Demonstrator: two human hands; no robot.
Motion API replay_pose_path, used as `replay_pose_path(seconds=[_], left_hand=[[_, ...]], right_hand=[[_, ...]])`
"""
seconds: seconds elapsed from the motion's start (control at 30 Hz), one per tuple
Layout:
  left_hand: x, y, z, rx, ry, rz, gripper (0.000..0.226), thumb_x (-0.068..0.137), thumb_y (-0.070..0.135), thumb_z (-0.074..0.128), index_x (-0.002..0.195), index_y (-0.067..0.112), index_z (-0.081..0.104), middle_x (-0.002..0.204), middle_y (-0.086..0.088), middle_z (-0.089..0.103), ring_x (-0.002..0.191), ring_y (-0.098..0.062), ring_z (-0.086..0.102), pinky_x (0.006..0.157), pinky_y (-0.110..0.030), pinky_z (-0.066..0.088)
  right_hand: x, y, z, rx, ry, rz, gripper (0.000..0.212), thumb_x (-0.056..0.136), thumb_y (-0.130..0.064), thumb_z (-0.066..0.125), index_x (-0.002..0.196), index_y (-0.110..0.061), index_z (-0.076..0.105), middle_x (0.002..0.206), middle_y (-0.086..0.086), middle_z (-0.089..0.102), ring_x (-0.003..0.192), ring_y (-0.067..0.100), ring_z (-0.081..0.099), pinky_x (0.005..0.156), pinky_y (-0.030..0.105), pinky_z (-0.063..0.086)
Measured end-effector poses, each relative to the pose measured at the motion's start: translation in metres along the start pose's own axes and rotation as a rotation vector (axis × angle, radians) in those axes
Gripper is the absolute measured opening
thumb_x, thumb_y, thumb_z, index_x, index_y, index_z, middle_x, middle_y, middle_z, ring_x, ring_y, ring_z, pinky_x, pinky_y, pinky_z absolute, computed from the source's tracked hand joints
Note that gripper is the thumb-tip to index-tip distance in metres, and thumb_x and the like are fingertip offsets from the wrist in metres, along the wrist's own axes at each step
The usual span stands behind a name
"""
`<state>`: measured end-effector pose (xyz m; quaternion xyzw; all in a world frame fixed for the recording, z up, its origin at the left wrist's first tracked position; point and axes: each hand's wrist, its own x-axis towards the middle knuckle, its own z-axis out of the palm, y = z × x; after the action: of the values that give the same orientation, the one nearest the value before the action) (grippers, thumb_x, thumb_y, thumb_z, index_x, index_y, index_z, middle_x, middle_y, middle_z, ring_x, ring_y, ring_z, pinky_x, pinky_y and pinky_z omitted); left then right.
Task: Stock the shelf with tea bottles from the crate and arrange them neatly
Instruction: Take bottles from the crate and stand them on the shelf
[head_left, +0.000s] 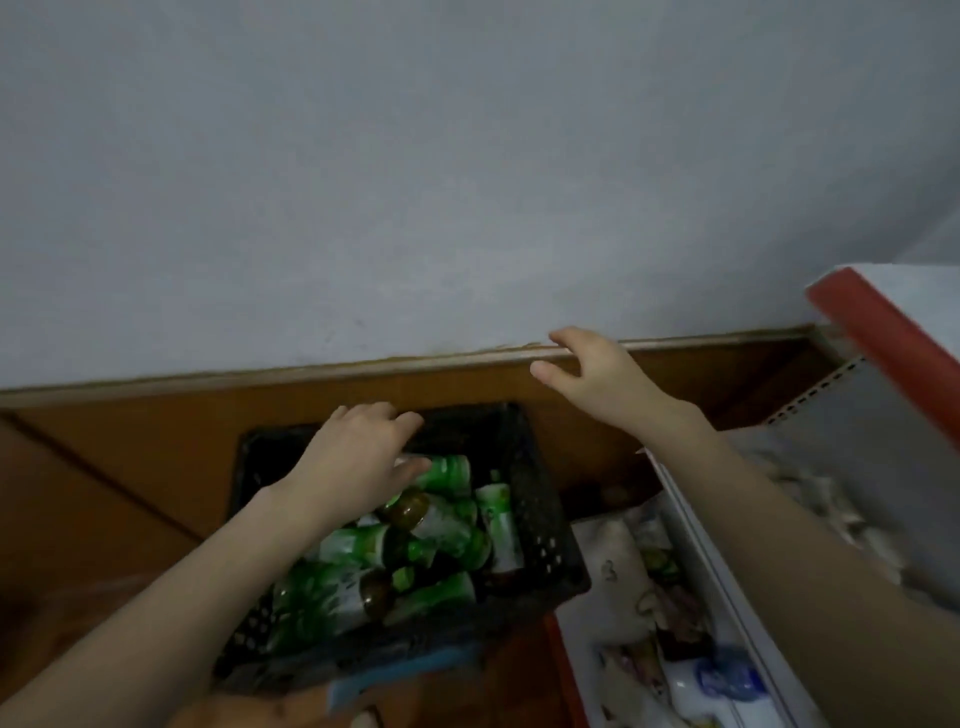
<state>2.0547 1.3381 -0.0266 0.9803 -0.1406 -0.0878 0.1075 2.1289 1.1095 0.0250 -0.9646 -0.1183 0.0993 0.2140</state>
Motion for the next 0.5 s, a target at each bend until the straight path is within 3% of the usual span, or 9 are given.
replay_pose_path(seconds=[0.27,0.5], left_hand=[[-0.037,-0.071,0.085,-0.130,-0.229,-0.211,0.055,0.092,0.043,0.048,0.139,0.016,0.038,0.127,-0.008,0.053,0.109,-0.025,0.055,0.094,-0.036,0.046],[-0.042,-0.087,0.155,-0.201,-0.353,-0.347,0.052,0.093,0.039,0.046,0.138,0.012,0.037,0.126,-0.013,0.051,0.111,-0.030,0.052,0.090,-0.036,0.044]], right_hand=[[0.033,0.002,0.126,0.030,-0.364,0.051,0.059,0.093,-0.034,0.048,0.143,-0.009,0.027,0.148,0.010,0.034,0.134,0.025,0.035,0.106,0.034,0.033],[0.047,0.034,0.234,0.043,-0.505,0.143,0.063,0.087,-0.037,0.058,0.137,-0.005,0.037,0.137,0.015,0.047,0.127,0.028,0.045,0.102,0.038,0.041]])
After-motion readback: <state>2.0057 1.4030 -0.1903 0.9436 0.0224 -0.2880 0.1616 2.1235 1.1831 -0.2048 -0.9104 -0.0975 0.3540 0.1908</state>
